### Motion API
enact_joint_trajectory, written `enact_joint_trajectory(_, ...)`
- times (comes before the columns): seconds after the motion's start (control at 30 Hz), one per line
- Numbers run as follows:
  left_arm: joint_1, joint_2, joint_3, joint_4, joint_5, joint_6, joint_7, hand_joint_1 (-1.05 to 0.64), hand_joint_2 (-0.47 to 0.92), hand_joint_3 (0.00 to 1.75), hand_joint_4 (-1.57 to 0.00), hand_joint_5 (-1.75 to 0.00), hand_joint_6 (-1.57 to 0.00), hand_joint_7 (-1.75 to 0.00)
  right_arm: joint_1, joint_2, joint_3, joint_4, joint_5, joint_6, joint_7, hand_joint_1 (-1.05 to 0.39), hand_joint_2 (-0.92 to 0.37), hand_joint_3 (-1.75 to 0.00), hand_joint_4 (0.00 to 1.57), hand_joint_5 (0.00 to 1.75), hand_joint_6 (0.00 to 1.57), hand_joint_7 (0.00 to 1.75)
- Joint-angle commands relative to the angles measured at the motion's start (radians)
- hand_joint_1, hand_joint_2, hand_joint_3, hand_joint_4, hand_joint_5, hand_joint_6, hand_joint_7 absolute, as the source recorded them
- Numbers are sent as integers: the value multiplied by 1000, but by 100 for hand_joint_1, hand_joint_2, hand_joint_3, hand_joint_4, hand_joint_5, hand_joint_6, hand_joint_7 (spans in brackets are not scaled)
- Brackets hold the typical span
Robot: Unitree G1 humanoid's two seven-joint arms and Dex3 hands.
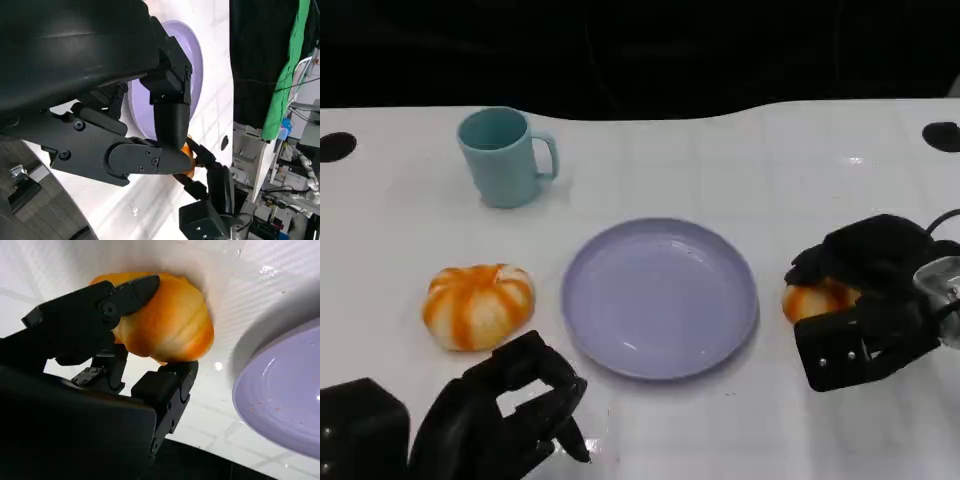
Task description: Grasp the bread from the table and place it into the plate.
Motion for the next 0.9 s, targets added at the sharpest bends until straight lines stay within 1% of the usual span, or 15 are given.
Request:
enact_joint_trajectory(0.03,9,10,5,-17,4,3,12,-57,92,31,-71,-175,-59,-159,-14,3,25,80,-13,-25,-111,-18,-92,-22,82,162,133,7)
enact_joint_trajectory(0.07,9,10,6,-18,2,4,12,-57,92,31,-71,-175,-59,-159,-14,5,28,98,-13,-39,-154,-18,-92,-21,82,166,135,9)
enact_joint_trajectory(0.1,9,10,6,-18,1,4,11,-57,92,31,-71,-175,-59,-159,-15,6,33,117,-17,-53,-205,-17,-92,-19,81,170,133,20)
enact_joint_trajectory(0.13,8,11,6,-17,2,4,11,-57,92,31,-71,-175,-59,-159,-17,8,36,134,-19,-65,-250,-17,-92,-15,82,173,112,70)
enact_joint_trajectory(0.2,7,10,5,-13,4,1,11,-58,92,31,-71,-175,-59,-159,-18,14,38,168,-20,-84,-327,-16,-92,-12,84,174,87,125)
enact_joint_trajectory(0.27,6,9,6,-8,1,0,8,-58,92,31,-71,-175,-60,-160,-17,20,32,197,-13,-100,-400,-14,-91,-12,85,175,78,145)
enact_joint_trajectory(0.47,6,13,5,-1,5,-11,2,-56,92,32,-71,-175,-59,-159,-18,27,13,224,9,-136,-527,-11,-89,-18,87,175,71,161)
enact_joint_trajectory(0.5,7,14,4,-3,6,-10,3,-56,92,32,-71,-175,-59,-159,-18,27,8,225,16,-143,-538,-11,-86,-23,88,175,71,163)
enact_joint_trajectory(0.53,8,14,3,-4,7,-8,4,-57,92,32,-71,-175,-59,-159,-19,26,5,224,21,-146,-543,-11,-75,-45,88,175,72,159)
enact_joint_trajectory(0.57,10,14,3,-5,7,-9,4,-57,92,32,-71,-175,-59,-159,-20,24,3,221,24,-148,-549,-11,-67,-64,88,175,77,147)
enact_joint_trajectory(0.63,11,13,3,-6,7,-9,4,-56,92,32,-70,-175,-58,-159,-19,20,-2,213,32,-159,-566,-11,-53,-89,90,175,86,133)
enact_joint_trajectory(0.67,12,13,2,-6,8,-10,5,-56,92,32,-70,-175,-58,-159,-19,18,-6,207,37,-160,-567,-11,-51,-93,90,175,87,131)
enact_joint_trajectory(0.73,12,12,3,-6,5,-10,4,-56,92,32,-70,-175,-58,-160,-18,14,-15,192,45,-159,-575,-12,-49,-96,91,175,89,128)
enact_joint_trajectory(0.8,11,12,4,-4,1,-12,0,-56,92,32,-70,-175,-58,-160,-15,11,-30,179,57,-177,-594,-12,-53,-81,94,175,93,116)
enact_joint_trajectory(0.9,10,11,6,0,-3,-11,-2,-56,92,32,-70,-175,-58,-160,-15,7,-48,161,74,-201,-601,-8,-46,-94,93,175,89,137)
